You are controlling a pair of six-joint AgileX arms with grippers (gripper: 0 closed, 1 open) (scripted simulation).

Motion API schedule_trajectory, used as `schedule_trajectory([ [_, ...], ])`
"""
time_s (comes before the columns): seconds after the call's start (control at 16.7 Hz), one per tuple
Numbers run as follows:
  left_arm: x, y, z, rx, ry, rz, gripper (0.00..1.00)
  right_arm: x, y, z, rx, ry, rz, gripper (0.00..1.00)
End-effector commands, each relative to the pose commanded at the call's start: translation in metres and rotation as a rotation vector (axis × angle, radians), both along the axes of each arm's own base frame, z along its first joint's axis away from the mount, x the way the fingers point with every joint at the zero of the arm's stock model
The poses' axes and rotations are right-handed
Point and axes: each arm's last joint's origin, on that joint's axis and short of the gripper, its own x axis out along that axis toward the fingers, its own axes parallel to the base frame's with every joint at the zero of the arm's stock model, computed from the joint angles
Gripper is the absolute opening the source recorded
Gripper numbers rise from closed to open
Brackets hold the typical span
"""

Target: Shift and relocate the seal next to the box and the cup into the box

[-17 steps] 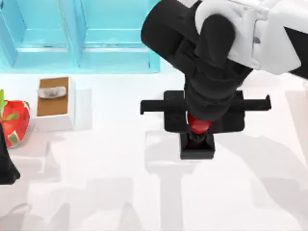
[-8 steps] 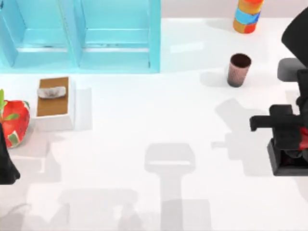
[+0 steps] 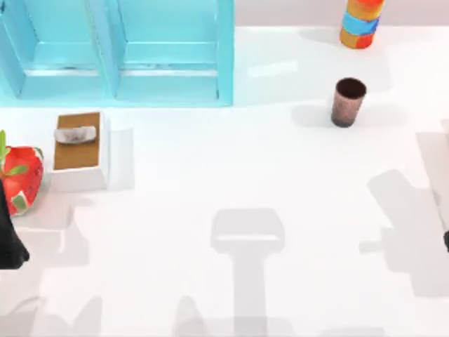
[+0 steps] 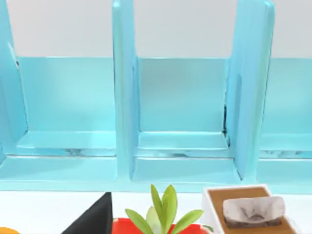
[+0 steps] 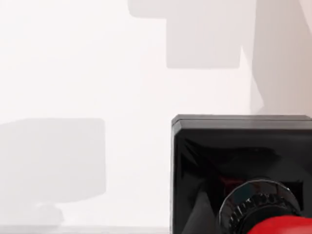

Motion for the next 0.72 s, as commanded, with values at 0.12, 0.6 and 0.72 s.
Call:
schedule_trajectory([
  [0.12, 0.0, 0.0, 0.0, 0.0, 0.0, 0.0, 1.0, 0.0, 0.0, 0.0, 0.0, 0.0, 0.0, 0.0],
  [0.6, 0.0, 0.0, 0.0, 0.0, 0.0, 0.0, 1.0, 0.007, 0.001, -0.029, 0.006, -0.018, 0.0, 0.0],
  [0.72, 0.0, 0.0, 0.0, 0.0, 0.0, 0.0, 1.0, 0.009, 0.001, -0.047, 0.006, -0.013, -0.001, 0.0],
])
